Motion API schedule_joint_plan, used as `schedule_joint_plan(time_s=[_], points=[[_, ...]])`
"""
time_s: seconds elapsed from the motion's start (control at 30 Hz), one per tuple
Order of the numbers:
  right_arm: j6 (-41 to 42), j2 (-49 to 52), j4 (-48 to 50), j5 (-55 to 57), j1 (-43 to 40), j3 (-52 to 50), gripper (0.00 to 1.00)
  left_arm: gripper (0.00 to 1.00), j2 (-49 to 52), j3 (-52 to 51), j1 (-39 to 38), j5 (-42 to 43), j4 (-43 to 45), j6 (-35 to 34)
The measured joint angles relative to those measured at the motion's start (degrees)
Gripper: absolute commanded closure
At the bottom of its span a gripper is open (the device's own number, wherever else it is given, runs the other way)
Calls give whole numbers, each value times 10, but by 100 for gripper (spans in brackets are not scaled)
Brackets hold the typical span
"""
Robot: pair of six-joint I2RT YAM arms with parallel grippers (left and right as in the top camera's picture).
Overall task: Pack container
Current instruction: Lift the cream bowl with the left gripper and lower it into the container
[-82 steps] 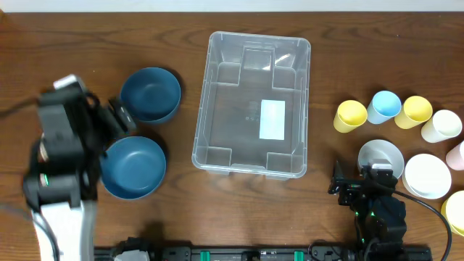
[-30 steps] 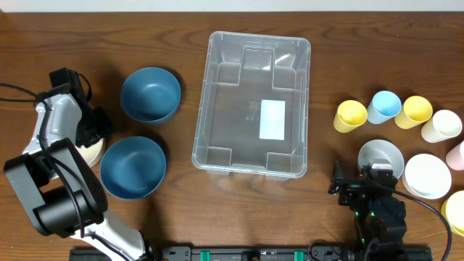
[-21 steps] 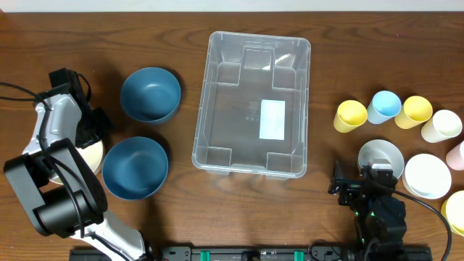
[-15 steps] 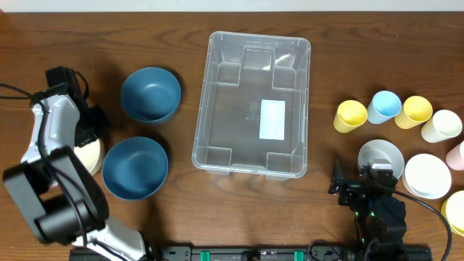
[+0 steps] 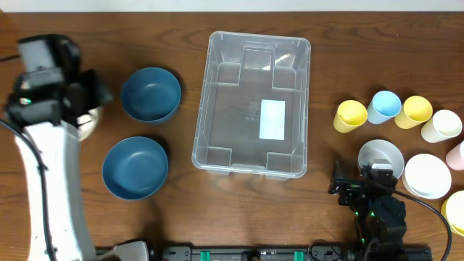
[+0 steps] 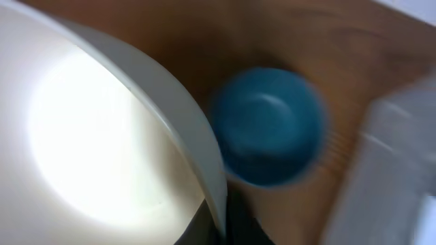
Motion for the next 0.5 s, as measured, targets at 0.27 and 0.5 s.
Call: schedule_joint_plan(time_s=[0.27,0.5], points=[[0,0,0,0,0,0,1,94,-10,0,-259,13,80,40],[0,0,0,0,0,0,1,94,45,1,-390,-7,170,102]])
